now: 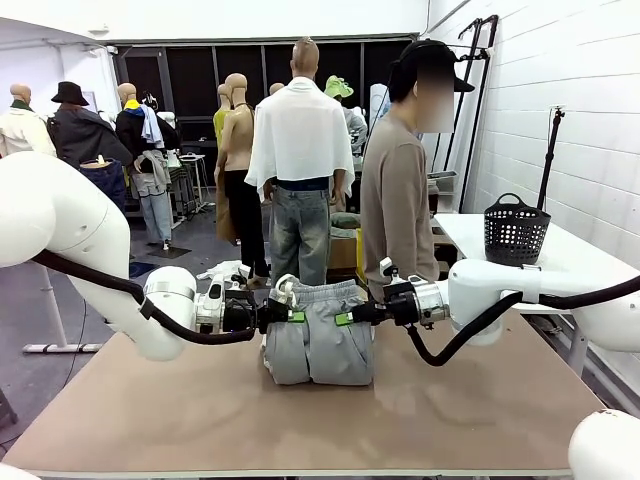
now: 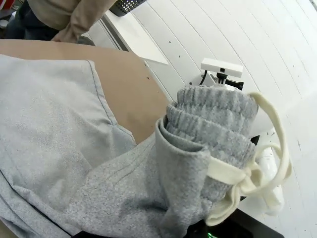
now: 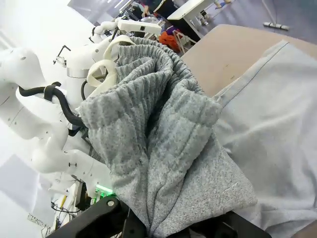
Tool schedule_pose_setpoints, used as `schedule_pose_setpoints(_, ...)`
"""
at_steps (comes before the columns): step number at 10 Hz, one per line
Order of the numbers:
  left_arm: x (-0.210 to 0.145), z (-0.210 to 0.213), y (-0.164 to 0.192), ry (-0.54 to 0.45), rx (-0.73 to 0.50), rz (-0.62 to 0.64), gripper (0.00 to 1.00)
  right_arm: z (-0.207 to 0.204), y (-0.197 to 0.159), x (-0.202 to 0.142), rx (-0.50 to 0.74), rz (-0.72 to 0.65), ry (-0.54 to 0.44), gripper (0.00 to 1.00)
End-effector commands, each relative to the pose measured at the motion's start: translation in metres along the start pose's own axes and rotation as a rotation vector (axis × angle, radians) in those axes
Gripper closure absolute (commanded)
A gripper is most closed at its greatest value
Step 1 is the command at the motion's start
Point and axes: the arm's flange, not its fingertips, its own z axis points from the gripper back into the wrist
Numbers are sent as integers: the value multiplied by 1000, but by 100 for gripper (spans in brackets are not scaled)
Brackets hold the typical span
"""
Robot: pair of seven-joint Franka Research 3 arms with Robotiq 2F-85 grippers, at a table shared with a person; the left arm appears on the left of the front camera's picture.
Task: Fold the training pants.
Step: Fold the Training pants in half.
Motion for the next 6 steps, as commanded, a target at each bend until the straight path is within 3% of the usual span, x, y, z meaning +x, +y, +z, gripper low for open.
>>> schedule_pose_setpoints(1, 0, 0, 0, 0, 0, 1, 100, 0, 0, 0, 0, 0, 0, 100)
schedule_pose_setpoints(2, 12, -6, -1, 9, 8, 42, 100, -1, -16, 13, 16, -52, -53, 100)
schedule_pose_setpoints(6, 57, -8, 23, 33, 72, 220, 100, 0, -38, 33, 36, -145, -89, 100)
